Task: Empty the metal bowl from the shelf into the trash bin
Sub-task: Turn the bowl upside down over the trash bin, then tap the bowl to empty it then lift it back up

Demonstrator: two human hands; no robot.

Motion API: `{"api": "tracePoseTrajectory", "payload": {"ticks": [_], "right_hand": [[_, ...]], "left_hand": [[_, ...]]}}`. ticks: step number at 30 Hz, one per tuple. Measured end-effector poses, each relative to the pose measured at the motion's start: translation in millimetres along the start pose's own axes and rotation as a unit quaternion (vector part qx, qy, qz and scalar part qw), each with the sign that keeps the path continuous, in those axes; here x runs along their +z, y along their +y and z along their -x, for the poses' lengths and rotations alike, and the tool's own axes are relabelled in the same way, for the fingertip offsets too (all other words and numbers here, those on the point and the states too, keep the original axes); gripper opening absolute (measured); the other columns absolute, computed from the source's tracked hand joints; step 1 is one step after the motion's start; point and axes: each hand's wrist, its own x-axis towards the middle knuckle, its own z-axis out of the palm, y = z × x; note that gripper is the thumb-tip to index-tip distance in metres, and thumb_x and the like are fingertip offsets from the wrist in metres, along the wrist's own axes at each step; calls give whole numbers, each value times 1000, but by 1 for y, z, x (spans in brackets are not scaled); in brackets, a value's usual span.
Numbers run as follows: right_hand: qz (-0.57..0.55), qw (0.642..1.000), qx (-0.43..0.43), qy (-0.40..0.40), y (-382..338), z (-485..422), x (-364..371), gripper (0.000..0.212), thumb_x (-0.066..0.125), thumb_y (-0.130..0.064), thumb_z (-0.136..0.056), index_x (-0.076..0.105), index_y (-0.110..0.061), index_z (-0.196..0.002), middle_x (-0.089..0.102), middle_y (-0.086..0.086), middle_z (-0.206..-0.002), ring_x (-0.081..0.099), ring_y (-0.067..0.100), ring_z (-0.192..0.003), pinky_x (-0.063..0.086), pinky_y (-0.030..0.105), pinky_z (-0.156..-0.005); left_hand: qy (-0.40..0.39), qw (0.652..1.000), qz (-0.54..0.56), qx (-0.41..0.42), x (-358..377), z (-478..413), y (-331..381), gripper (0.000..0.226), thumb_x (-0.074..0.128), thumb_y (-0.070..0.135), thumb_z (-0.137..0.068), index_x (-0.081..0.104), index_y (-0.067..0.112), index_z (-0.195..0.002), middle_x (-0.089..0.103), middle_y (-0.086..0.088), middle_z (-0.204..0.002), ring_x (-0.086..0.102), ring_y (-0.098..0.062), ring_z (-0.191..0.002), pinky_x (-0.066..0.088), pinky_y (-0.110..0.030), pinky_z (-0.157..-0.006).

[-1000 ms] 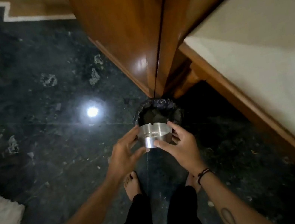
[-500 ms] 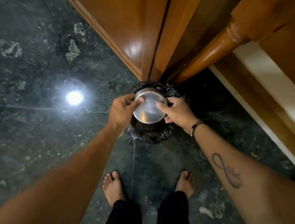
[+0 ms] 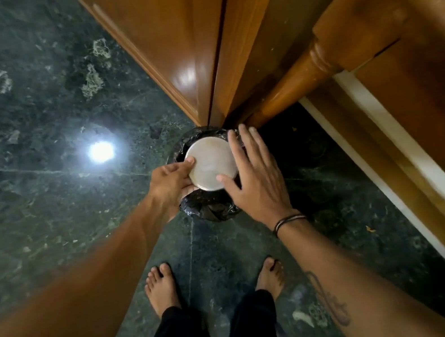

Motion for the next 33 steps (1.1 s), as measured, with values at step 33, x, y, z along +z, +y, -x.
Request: {"api": "tracePoseTrajectory", "payload": {"ticks": [33], "right_hand": [[97, 985, -137, -26, -17, 26, 52, 109, 66, -46, -93, 7, -2, -174, 2, 20, -185, 4, 32, -173, 13, 49, -141]], "left_hand": [[-45, 987, 142, -57, 15, 19, -17, 44, 61, 19, -109, 64, -15, -136, 71, -23, -117, 67, -32, -112, 45, -50, -123]]}}
